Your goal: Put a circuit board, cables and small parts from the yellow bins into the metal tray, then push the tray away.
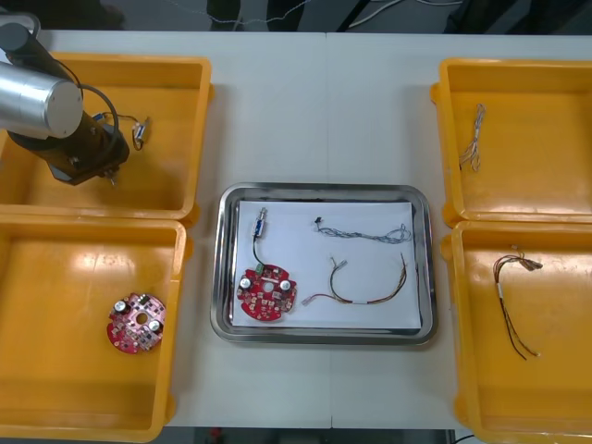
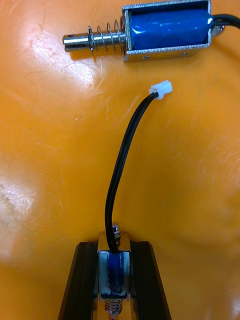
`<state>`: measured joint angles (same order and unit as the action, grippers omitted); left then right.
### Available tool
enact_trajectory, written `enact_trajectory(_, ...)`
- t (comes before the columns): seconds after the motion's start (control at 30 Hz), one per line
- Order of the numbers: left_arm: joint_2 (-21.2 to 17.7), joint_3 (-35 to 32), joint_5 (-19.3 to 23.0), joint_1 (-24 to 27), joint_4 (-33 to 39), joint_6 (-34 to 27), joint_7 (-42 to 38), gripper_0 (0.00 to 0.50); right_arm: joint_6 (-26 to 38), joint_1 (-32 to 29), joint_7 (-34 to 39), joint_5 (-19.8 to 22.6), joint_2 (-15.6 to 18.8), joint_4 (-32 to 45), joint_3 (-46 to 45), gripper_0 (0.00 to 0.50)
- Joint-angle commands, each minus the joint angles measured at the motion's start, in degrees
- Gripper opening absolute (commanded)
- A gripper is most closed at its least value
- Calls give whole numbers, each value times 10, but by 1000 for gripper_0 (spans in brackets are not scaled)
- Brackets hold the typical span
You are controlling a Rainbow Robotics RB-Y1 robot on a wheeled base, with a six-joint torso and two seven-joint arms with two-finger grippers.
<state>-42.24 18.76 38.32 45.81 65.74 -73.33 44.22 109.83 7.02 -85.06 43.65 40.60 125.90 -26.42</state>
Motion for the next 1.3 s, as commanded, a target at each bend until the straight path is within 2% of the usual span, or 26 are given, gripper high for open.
enact_trajectory(0.03,10,-15,-6,-2,1,4,-41,0,2,-11,25,10,-14,15,-18,500)
enact_trajectory(0.33,-15,-29,-2,-1,49,-43,-33,0,2,-12,31,14,-26,15,-24,500)
enact_trajectory(0.73,-43,-43,26,19,179,-197,-25,0,2,-19,53,14,-28,15,-26,500)
enact_trajectory(1.03,-39,-42,75,56,254,-283,-41,0,2,-24,65,17,-28,19,-26,500)
enact_trajectory(1.3,-14,5,85,98,294,-305,-75,0,2,-24,70,18,-28,20,-24,500)
